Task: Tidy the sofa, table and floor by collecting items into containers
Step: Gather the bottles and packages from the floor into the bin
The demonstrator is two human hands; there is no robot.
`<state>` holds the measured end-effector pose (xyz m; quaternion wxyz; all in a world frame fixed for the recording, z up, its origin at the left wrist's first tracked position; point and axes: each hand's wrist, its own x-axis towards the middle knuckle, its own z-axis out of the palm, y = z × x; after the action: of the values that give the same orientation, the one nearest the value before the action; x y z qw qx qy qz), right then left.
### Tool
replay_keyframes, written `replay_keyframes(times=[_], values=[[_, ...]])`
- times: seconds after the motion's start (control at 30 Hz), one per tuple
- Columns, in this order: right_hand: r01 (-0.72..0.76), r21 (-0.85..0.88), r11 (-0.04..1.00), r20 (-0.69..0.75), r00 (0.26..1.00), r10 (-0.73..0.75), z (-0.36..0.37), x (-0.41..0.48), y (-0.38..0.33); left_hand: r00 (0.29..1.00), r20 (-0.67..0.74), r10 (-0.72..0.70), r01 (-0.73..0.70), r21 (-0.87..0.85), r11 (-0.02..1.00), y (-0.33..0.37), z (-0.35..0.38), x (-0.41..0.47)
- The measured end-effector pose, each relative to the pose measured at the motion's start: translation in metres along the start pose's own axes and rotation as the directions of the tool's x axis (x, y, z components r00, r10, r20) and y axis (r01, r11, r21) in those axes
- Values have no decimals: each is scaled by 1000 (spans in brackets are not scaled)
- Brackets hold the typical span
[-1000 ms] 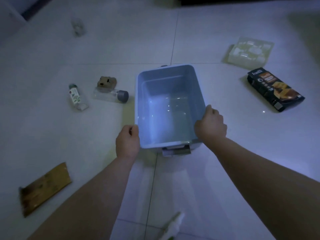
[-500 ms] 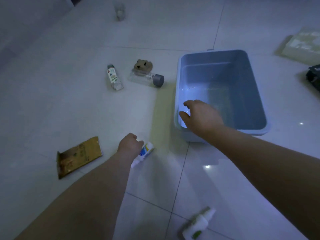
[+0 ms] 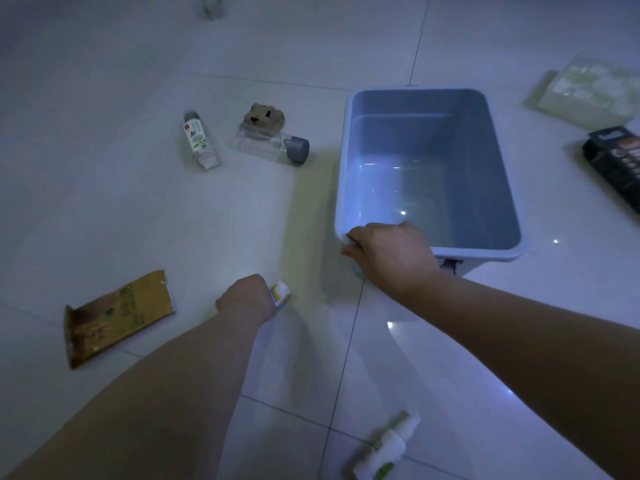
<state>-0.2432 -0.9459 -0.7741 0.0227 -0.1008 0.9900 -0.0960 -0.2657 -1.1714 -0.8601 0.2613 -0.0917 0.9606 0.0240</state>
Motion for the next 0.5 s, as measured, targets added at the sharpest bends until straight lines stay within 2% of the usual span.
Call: replay_keyframes(times=[0.17,0.3,0.4,0.5], values=[[-21,23,1000,-7,1000,21,7,6,1,1000,16,13,-14,69,997,1,1,-4],[29,77,997,-19,999,-27,5,1,8,999,40,-12,9,73,997,0,6,-7],[54,90,994,-28,998,-52,1,-6,12,999,21,-27,28,-18,999,5,1,-7],[57,84,995,-12,998,-56,1,-8,14,996,-84,-39,22,-198,980,16,-10,-5]])
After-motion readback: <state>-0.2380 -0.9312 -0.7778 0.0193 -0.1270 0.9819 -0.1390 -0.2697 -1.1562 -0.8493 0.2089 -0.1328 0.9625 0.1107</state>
